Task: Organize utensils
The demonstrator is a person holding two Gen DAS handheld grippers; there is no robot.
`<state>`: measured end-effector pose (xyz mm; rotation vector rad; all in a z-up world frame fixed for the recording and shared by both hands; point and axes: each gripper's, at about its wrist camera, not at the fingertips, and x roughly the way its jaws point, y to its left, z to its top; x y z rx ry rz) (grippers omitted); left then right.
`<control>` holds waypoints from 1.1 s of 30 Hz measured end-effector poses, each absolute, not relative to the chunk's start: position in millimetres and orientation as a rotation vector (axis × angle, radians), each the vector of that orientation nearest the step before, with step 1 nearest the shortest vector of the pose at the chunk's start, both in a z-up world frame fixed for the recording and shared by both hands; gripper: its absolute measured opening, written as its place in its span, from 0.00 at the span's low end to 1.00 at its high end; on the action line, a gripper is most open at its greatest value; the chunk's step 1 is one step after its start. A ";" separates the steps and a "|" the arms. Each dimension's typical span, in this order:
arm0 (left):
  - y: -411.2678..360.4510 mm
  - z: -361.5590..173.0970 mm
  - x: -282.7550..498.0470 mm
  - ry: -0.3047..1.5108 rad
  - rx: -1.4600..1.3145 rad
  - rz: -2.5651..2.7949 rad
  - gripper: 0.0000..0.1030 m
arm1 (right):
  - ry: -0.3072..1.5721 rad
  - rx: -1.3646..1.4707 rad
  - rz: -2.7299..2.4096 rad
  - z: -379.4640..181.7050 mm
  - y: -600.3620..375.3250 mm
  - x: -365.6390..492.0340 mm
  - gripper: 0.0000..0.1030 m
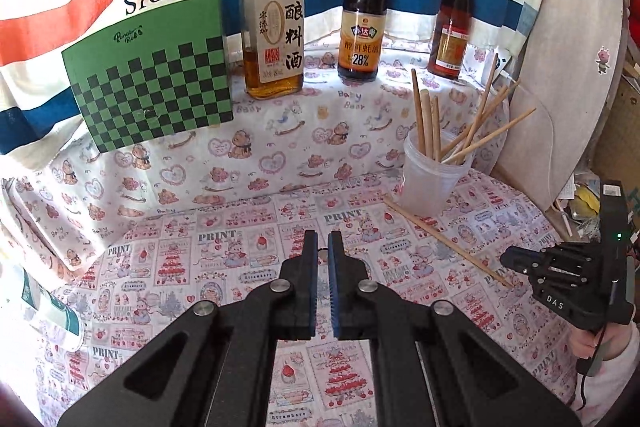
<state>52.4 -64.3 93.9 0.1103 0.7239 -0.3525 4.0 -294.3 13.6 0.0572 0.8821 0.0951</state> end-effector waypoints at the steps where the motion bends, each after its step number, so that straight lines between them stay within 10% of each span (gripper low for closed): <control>1: -64.3 97.9 53.6 0.717 0.109 -0.355 0.04 | 0.886 0.058 0.109 13.6 -294.5 6.7 0.19; 33: -44.9 58.4 70.3 0.820 -0.006 -0.362 0.07 | 0.983 -0.009 0.066 -20.3 -283.0 79.1 0.29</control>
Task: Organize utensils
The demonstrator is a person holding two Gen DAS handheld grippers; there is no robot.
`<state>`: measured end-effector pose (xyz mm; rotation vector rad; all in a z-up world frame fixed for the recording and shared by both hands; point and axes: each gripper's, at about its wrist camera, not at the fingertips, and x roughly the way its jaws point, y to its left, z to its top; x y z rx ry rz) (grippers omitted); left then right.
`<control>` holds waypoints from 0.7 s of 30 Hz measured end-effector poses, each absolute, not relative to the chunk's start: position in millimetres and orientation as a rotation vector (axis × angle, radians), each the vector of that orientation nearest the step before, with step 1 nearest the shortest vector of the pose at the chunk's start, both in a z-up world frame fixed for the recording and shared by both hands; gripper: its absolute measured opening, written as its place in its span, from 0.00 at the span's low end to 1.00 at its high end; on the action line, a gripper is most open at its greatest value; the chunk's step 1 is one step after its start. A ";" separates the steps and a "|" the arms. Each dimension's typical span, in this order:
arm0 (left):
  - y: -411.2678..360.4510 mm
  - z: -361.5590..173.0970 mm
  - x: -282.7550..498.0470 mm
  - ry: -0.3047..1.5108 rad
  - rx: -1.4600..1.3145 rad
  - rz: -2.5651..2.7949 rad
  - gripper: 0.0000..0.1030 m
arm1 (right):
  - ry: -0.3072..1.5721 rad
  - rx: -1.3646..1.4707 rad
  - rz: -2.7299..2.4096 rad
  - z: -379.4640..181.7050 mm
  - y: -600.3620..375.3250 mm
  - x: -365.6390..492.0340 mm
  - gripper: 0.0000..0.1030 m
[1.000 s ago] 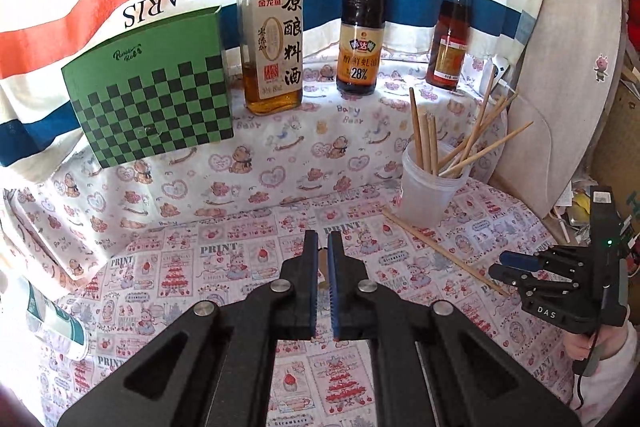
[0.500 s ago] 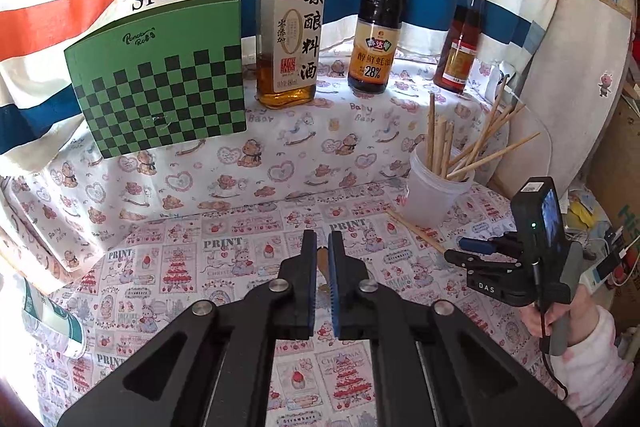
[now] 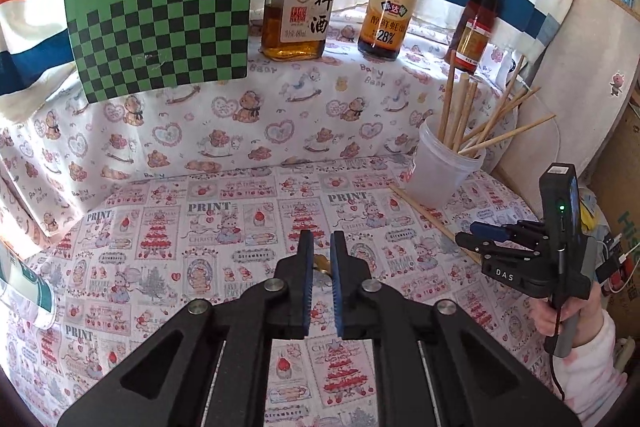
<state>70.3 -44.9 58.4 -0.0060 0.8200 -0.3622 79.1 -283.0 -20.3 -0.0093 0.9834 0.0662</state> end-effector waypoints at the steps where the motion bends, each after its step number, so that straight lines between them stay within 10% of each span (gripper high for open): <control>1: -46.1 57.9 69.8 0.810 -0.003 -0.361 0.06 | 0.984 -0.004 0.065 -20.7 -284.7 79.4 0.29; 21: -31.5 96.9 47.6 0.651 0.016 -0.330 0.01 | 1.016 -0.038 0.092 -26.7 -274.8 110.1 0.29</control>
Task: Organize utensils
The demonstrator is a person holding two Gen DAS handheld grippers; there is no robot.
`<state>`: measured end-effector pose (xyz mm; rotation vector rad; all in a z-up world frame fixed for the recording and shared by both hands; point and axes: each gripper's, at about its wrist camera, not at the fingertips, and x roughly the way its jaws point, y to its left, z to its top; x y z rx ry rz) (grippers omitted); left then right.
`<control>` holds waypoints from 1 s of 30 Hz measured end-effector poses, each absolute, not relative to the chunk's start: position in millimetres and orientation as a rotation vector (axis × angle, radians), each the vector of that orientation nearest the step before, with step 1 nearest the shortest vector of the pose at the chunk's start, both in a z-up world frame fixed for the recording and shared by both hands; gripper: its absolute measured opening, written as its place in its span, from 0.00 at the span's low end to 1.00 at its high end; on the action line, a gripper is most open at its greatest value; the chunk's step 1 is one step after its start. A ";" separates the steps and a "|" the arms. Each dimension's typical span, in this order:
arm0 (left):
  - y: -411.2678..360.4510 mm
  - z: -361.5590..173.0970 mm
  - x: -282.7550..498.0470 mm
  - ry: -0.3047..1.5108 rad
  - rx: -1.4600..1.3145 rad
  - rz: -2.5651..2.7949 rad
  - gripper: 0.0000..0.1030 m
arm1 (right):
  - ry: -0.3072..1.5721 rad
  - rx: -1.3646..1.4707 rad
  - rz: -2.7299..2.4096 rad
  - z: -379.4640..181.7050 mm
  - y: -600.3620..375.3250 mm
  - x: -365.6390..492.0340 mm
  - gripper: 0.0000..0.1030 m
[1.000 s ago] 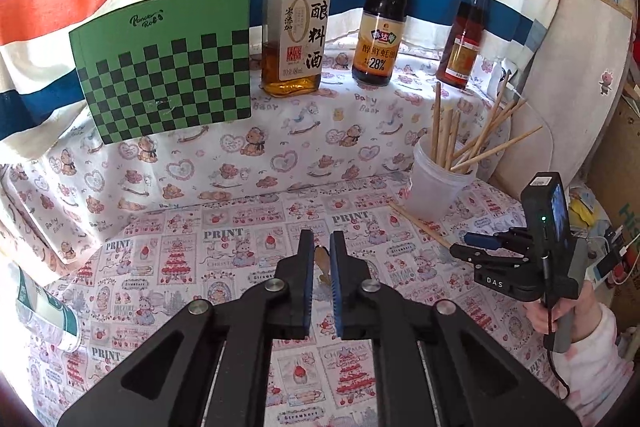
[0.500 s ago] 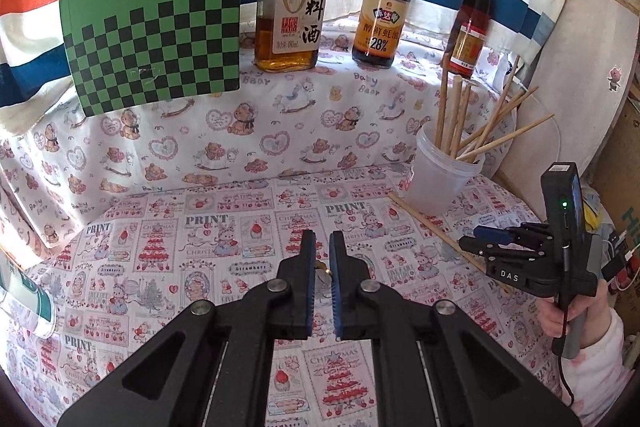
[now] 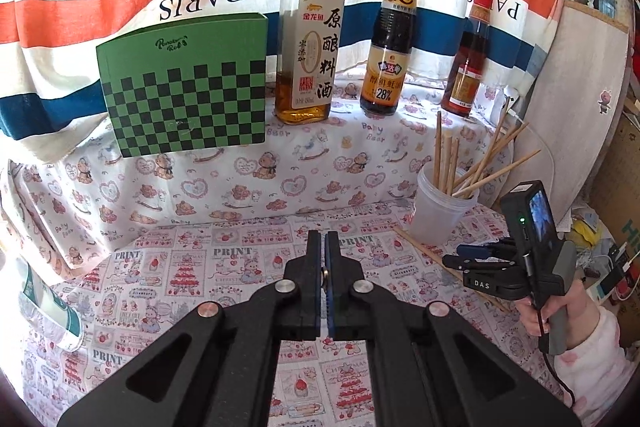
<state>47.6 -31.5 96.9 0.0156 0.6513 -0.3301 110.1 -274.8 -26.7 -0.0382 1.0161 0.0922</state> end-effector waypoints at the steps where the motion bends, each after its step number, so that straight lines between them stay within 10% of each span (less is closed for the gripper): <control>1: -29.8 97.9 46.8 0.651 0.017 -0.326 0.01 | 1.025 -0.044 0.097 -29.0 -271.9 113.5 0.29; 10: -8.9 94.0 47.3 0.687 0.002 -0.283 0.01 | 1.091 -0.052 0.135 -37.2 -264.6 105.6 0.08; 16: 1.2 88.7 40.7 0.725 -0.018 -0.294 0.01 | 1.111 -0.185 0.194 -20.8 -248.7 43.0 0.08; 21: 0.6 87.6 41.9 0.722 -0.041 -0.283 0.01 | 1.047 -0.185 0.186 1.5 -235.1 52.3 0.39; 30: -0.5 91.6 41.7 0.736 -0.030 -0.277 0.01 | 1.168 -0.143 0.125 -32.4 -220.4 120.9 0.23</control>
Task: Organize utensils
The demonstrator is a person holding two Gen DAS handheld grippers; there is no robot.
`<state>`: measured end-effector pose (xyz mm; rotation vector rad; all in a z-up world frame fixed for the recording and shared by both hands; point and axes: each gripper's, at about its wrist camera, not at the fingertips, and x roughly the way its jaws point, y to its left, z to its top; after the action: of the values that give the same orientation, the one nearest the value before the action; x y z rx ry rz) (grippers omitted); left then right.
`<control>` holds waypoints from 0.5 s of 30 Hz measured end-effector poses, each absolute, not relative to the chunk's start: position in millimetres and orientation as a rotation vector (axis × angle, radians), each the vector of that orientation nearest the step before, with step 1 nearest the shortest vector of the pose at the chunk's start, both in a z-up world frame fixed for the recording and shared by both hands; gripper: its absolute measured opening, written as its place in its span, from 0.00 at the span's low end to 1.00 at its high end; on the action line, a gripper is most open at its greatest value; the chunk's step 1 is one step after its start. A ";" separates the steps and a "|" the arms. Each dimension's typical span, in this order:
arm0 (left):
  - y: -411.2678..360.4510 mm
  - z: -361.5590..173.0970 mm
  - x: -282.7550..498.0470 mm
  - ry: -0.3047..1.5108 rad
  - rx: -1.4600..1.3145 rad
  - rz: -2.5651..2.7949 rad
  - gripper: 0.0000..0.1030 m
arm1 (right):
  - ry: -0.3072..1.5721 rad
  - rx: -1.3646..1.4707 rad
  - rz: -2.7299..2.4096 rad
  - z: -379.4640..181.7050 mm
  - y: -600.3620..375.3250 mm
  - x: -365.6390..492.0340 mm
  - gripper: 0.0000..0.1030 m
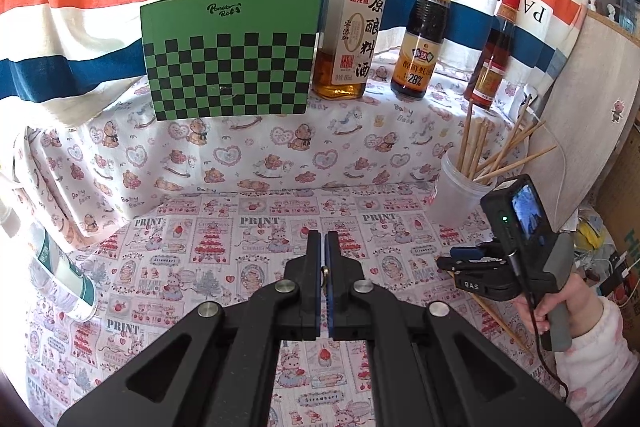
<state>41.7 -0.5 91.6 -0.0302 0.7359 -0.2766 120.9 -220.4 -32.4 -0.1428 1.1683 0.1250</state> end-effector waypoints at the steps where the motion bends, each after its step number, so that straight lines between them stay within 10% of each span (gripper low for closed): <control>1: -1.4 93.1 42.0 0.737 -0.030 -0.281 0.01 | 1.157 -0.141 0.142 -31.7 -218.6 119.6 0.17; 15: -48.0 154.3 39.9 0.613 0.010 -0.348 0.01 | 0.654 -0.086 0.150 151.9 -257.5 32.6 0.07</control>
<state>39.9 -48.0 154.3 0.0104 0.6132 -0.3484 32.6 -257.4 151.9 -0.0865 0.6541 0.1502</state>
